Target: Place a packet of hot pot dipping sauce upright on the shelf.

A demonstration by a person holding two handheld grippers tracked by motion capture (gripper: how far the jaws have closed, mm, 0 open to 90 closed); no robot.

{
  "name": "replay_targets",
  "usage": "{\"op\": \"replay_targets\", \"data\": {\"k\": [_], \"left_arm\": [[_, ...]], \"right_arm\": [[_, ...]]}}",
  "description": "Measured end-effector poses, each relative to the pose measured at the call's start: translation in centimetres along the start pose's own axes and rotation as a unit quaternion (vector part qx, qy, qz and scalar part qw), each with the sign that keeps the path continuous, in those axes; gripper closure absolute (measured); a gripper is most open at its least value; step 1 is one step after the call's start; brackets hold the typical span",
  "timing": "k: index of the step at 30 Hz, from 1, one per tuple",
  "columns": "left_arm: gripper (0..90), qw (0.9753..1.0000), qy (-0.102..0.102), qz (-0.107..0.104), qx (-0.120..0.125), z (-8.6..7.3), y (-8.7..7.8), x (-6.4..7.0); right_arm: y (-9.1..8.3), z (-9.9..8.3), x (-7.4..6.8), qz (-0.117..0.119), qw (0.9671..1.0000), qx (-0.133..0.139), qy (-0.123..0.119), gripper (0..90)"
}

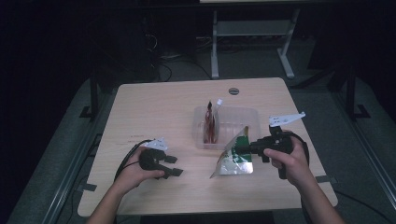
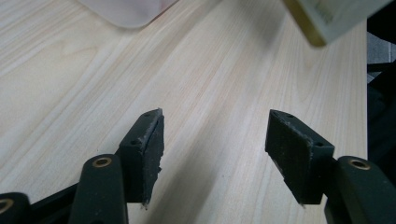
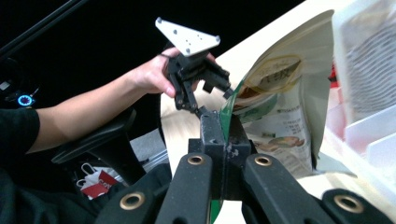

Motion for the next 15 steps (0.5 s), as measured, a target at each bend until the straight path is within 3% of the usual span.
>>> {"op": "replay_targets", "data": {"k": [8, 15], "left_arm": [[35.5, 0.9999, -0.002, 0.001, -0.011, -0.3, 0.1, 0.0], [35.2, 1.0, -0.008, -0.002, -0.005, -0.1, 0.0, 0.0]], "right_arm": [[-2.1, 2.0, 0.3, -0.016, 0.9995, 0.024, -0.012, 90.0], [-3.4, 4.0, 1.6, -0.037, 0.9985, 0.035, -0.022, 90.0]]}}
Point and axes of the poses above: each handheld gripper's, and its own axes: y roughly forward along the jaws, z roughly out of its top, x roughly to its right, the point moved 10 cm from there along y, roughly forward along the jaws, and after that the axes turned 2 degrees about -x, right-handed, at the moved point
